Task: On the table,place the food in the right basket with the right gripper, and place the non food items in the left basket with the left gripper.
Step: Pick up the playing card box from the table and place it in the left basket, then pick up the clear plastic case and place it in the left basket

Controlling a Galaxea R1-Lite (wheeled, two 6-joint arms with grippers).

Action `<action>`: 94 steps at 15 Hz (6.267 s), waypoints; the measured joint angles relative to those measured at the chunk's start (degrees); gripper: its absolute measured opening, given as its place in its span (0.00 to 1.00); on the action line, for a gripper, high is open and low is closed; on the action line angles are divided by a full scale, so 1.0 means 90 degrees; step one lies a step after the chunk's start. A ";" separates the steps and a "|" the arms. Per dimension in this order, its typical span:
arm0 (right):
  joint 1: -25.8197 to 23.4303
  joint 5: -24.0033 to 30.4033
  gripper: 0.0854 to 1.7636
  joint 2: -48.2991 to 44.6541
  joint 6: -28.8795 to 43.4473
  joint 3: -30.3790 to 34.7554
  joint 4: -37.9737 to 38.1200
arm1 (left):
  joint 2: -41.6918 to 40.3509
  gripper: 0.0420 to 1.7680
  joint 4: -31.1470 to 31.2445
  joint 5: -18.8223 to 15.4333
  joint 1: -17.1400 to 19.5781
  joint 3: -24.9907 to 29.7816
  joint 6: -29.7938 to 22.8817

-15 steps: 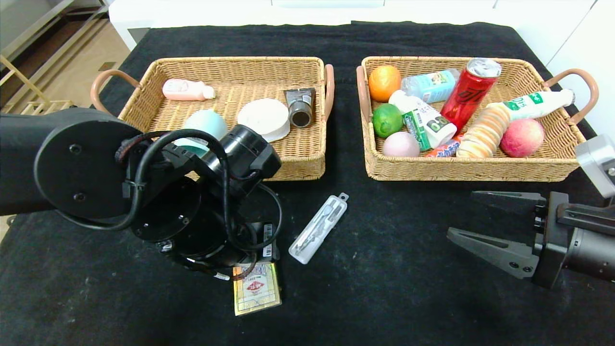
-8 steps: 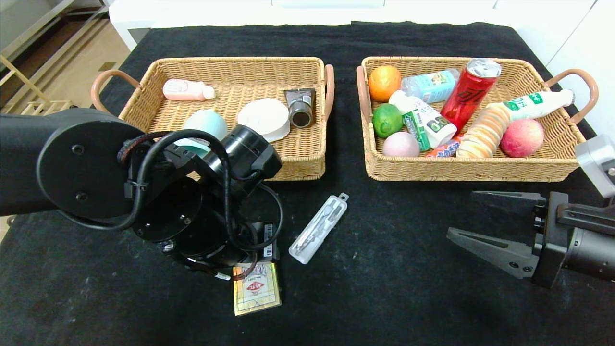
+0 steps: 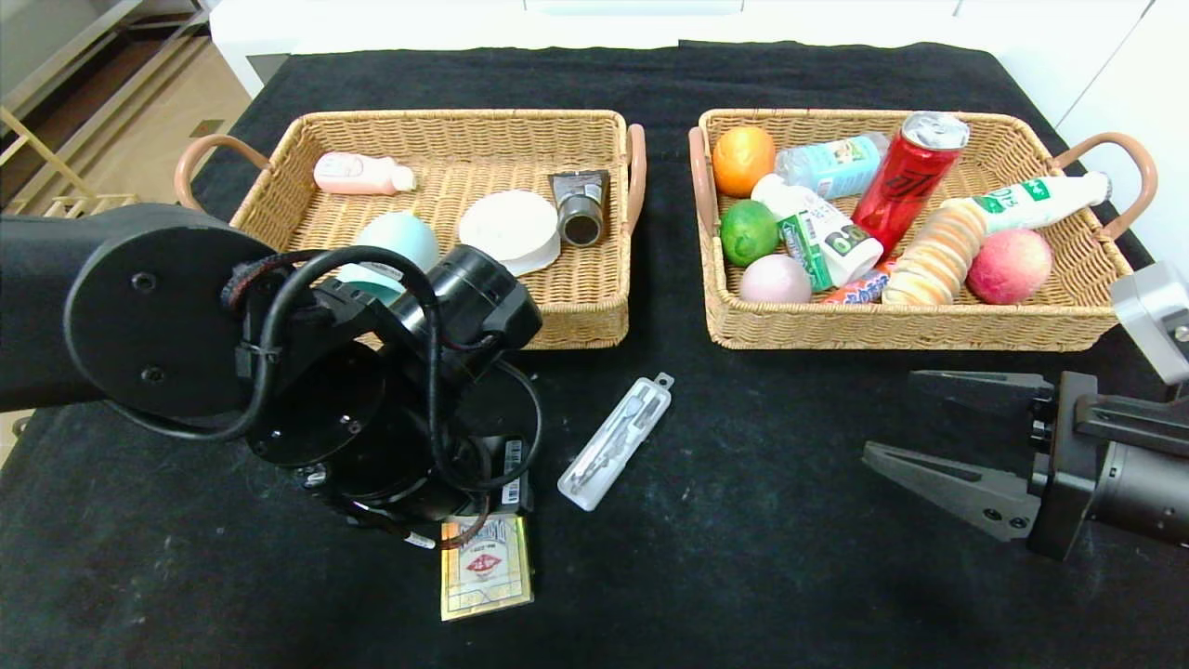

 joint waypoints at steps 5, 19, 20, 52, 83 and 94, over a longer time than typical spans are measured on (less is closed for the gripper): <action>0.0009 -0.0005 0.97 0.0001 0.0001 0.0012 0.0000 | -0.0444 0.57 -0.0037 -0.0190 0.0038 -0.0115 0.0022; 0.0070 -0.0003 0.97 0.0012 0.0000 0.0034 0.0004 | -0.0973 0.57 -0.0729 -0.0746 0.0959 -0.1807 0.0420; 0.0070 -0.0005 0.97 0.0012 0.0001 0.0034 0.0004 | -0.0950 0.57 -0.0783 -0.0731 0.0977 -0.1953 0.0517; 0.0129 -0.0005 0.97 -0.0034 0.0001 0.0045 0.0000 | 0.0718 0.80 -0.3962 0.0202 0.1738 -0.2743 0.2507; 0.0107 -0.0003 0.97 -0.0379 0.0047 0.0012 0.0000 | -0.0501 0.96 -0.4712 0.0352 -0.0646 0.1986 0.4623; 0.0037 -0.0007 0.97 -0.0433 0.0080 -0.0053 -0.0005 | 0.0022 0.97 -0.5165 0.0371 -0.0845 0.1736 0.4856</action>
